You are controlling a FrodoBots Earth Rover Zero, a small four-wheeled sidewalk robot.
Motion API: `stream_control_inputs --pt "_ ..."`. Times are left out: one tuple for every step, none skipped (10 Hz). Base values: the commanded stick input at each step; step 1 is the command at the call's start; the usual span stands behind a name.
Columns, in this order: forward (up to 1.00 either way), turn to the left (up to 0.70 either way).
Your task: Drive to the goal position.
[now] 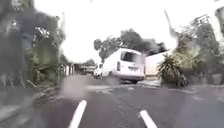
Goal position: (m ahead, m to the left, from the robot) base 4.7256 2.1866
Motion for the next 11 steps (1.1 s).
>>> stream_control_inputs --pt "0.7 0.04" --pt "0.7 0.02" --pt "0.7 0.0" --pt "0.7 0.04" --pt "0.7 0.12" --pt "0.7 0.11" --pt "0.7 0.16" --pt "0.7 0.13" --pt "0.7 0.13" --pt "0.7 0.14" --pt "0.7 0.1"
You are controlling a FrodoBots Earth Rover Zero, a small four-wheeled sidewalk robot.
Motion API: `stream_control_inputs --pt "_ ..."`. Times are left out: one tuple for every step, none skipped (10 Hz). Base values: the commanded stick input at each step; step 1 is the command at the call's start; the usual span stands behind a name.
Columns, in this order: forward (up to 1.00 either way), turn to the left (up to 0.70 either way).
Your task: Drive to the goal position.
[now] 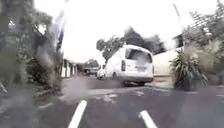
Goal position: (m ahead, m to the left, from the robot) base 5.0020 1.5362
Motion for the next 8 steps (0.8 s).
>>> stream_control_inputs --pt "0.7 0.09" --pt "0.7 0.15" --pt "0.7 0.26" --pt "0.7 0.35" --pt "0.7 0.35" --pt "0.7 0.12" --pt "0.7 0.0" --pt "0.7 0.03"
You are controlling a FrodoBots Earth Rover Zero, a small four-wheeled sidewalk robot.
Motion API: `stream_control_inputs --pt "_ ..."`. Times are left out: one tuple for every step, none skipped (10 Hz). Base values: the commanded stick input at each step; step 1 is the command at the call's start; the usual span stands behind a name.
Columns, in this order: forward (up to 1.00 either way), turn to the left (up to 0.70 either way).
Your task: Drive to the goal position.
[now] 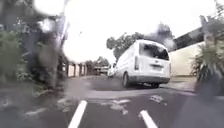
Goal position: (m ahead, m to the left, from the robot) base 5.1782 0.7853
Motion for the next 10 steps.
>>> stream_control_inputs --pt "0.7 0.0" --pt "0.7 0.0" --pt "0.7 0.0" --pt "0.7 0.0" --pt "0.7 0.02" --pt "0.7 0.01" --pt "0.7 0.01" --pt "0.7 0.1" --pt "0.7 0.04" --pt "0.7 0.19"
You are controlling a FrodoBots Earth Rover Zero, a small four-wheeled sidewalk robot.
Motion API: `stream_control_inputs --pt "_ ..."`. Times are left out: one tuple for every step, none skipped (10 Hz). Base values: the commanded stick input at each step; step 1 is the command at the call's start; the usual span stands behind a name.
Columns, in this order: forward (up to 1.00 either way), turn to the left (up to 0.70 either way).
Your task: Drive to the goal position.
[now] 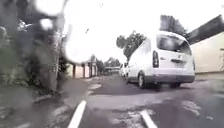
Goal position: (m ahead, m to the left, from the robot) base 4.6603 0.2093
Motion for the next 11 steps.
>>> stream_control_inputs --pt "0.7 0.15" --pt "0.7 0.06" --pt "0.7 0.01" --pt "0.7 0.06" --pt "0.7 0.01" --pt "0.7 -0.35" --pt "0.7 -0.33" --pt "0.7 -0.34" --pt "0.7 0.01" --pt "0.7 0.13" --pt "0.7 0.13"
